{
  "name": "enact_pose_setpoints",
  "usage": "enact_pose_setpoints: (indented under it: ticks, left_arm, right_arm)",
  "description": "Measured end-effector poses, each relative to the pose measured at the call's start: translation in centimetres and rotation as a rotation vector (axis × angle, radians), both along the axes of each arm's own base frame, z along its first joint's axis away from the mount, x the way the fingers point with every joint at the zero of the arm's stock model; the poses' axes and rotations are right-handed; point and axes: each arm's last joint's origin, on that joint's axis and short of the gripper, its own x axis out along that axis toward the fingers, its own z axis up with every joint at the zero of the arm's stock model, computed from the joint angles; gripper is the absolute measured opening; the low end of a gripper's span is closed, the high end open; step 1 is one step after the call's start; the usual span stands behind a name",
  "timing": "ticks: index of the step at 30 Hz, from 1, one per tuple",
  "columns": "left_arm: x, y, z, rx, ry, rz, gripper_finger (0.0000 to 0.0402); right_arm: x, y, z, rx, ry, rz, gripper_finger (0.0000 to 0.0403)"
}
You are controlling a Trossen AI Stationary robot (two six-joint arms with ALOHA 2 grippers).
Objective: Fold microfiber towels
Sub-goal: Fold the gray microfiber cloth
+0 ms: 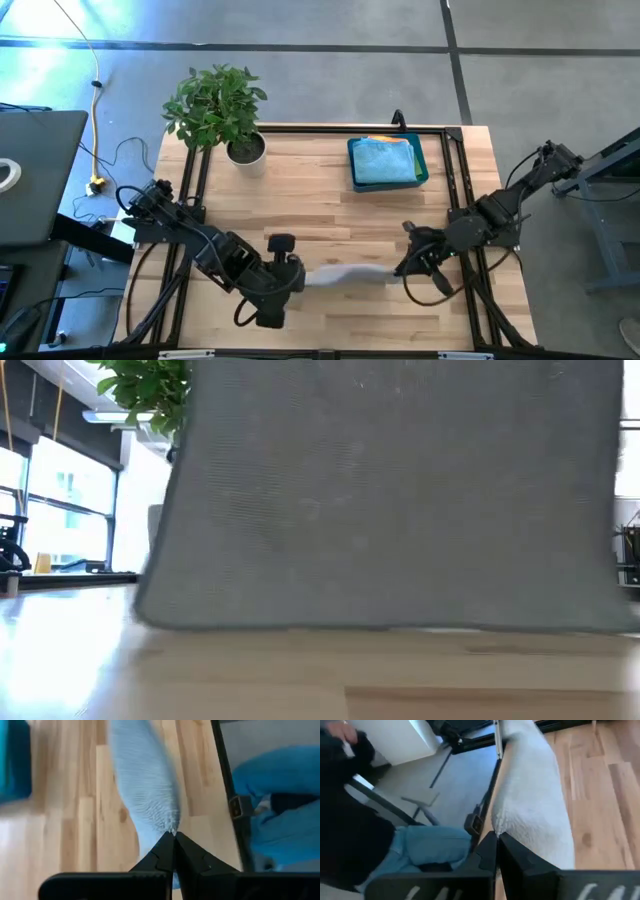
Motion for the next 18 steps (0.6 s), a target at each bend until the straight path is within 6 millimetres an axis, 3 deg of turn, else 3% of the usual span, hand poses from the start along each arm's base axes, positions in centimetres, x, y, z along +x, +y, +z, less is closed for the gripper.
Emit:
enact_pose_setpoints:
  ticks: [7,18]
  left_arm:
    - [0.1,1.8,0.0,0.346,-0.023,0.032,0.0]
    - [1.5,7.9,-1.0,0.669,0.113,0.126,0.0]
  right_arm:
    - [-0.6,-2.2,-0.3,-0.273,0.125,-0.173,0.0]
    - [-0.6,-6.5,0.5,-0.696,0.197,-0.427,0.0]
